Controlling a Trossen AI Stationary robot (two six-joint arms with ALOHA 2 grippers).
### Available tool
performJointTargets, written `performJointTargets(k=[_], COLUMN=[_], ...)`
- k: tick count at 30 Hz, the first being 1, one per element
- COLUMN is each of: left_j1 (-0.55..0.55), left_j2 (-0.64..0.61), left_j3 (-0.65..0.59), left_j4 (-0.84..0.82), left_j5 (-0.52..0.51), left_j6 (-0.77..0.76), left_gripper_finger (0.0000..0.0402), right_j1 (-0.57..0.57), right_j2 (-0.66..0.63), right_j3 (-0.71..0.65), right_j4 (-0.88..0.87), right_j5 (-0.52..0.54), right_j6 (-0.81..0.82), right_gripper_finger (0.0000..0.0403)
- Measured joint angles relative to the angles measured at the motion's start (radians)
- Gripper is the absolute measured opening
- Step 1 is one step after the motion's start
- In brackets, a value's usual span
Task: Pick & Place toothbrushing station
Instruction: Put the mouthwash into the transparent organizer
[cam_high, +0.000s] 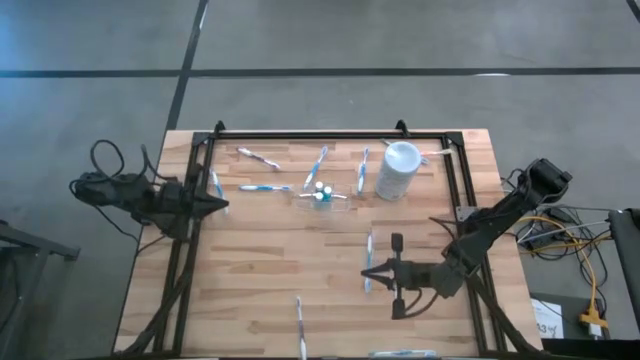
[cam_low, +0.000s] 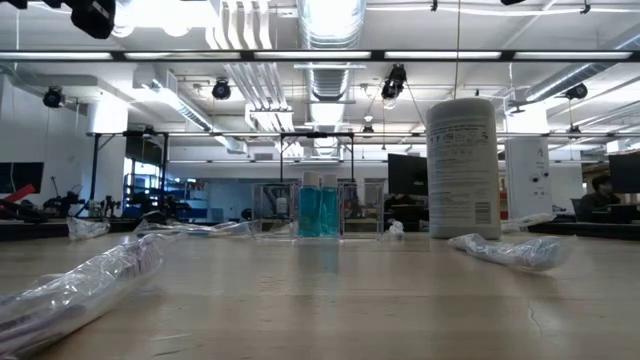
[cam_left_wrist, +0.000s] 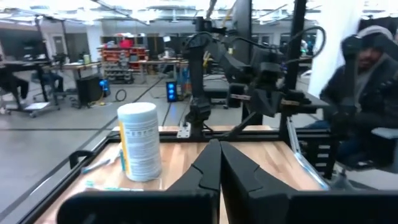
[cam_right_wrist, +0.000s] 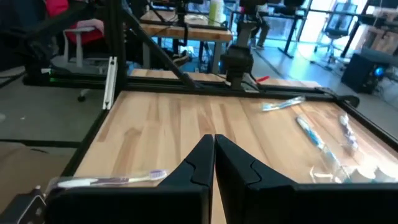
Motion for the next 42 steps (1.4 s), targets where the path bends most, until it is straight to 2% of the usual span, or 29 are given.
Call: performJointTargets(k=[7, 13, 17, 21, 27, 32, 37, 42], left_j1=[0.0, 0.0, 0.002, 0.004, 0.019, 0.022, 0.024, 0.024], left_j2=[0.0, 0.001, 0.009, 0.045, 0.152, 0.255, 0.353, 0.433], left_j3=[0.003, 0.008, 0.005, 0.024, 0.08, 0.113, 0.146, 0.201], left_j4=[-0.001, -0.018, -0.017, -0.013, -0.012, 0.045, 0.106, 0.108], left_j5=[-0.01, -0.021, -0.115, -0.183, -0.212, -0.214, -0.213, -0.21], left_j6=[-0.027, -0.029, -0.044, -0.058, -0.06, -0.071, -0.087, -0.115], left_gripper_finger=[0.0002, 0.0001, 0.0001, 0.0001, 0.0001, 0.0001, 0.0004, 0.0002], right_j1=[0.038, 0.053, 0.048, 0.04, 0.04, 0.04, 0.04, 0.06], right_j2=[0.014, -0.022, -0.042, -0.128, -0.349, -0.522, -0.592, -0.601], right_j3=[-0.066, -0.184, -0.279, -0.344, -0.393, -0.386, -0.335, -0.305], right_j4=[0.197, 0.38, 0.569, 0.676, 0.545, 0.314, -0.009, -0.239], right_j5=[0.001, -0.027, -0.043, 0.044, 0.136, 0.297, 0.406, 0.412], right_j6=[-0.144, -0.176, -0.208, -0.196, -0.208, -0.182, -0.019, 0.114], right_gripper_finger=[0.0008, 0.0008, 0.0008, 0.0008, 0.0008, 0.0008, 0.0008, 0.0008])
